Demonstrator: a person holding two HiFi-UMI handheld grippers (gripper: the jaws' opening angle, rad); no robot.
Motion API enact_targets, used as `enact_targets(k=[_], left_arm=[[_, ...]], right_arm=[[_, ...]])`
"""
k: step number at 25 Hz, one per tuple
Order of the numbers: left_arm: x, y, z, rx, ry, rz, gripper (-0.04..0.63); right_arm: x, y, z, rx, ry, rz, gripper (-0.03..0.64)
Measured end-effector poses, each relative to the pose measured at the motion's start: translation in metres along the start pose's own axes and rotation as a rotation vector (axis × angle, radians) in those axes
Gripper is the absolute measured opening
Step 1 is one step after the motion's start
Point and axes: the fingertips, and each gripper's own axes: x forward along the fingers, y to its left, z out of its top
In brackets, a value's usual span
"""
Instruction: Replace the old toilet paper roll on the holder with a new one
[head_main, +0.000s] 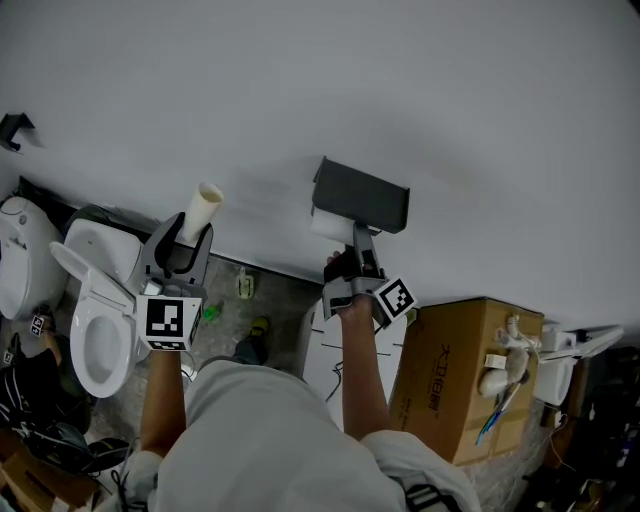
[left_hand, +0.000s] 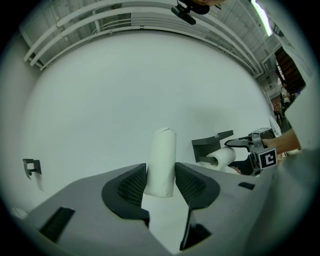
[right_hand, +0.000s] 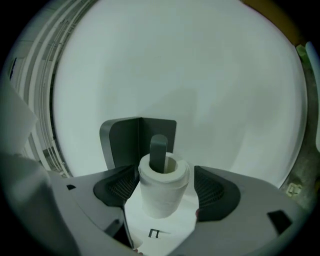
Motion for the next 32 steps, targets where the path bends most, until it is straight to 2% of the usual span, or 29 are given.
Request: enact_targets(k=[8, 12, 17, 20, 25, 32], left_arm=[[0.006, -0.017, 0.007, -0.002, 0.0, -0.046, 0.201], [0.01, -0.033, 0.014, 0.0, -0.022, -0.084, 0.201], [0.015, -0.057, 0.026, 0.003, -0.049, -0.136, 0.201], [0.015, -0.076, 0.033, 0.007, -0.061, -0.171, 0.201], [0.015, -0.11, 0.044, 0.0, -0.079, -0.233, 0.201], [0.012, -0.154, 0.057, -0.017, -0.106, -0.315, 0.201]], right_arm=[[-0.038, 0.003, 0.03, -0.058, -0.082, -0.04, 0.35], [-0.07, 0.003, 0.055, -0.117, -0.16, -0.085, 0.302], [-0.107, 0.013, 0.078, -0.145, -0.22, -0.084, 0.247], [-0.13, 0.02, 0.089, -0.203, -0.242, -0.096, 0.193], [-0.166, 0.039, 0.106, -0.273, -0.28, -0.091, 0.153], [-0.215, 0.052, 0.124, -0.445, -0.309, -0.154, 0.072]])
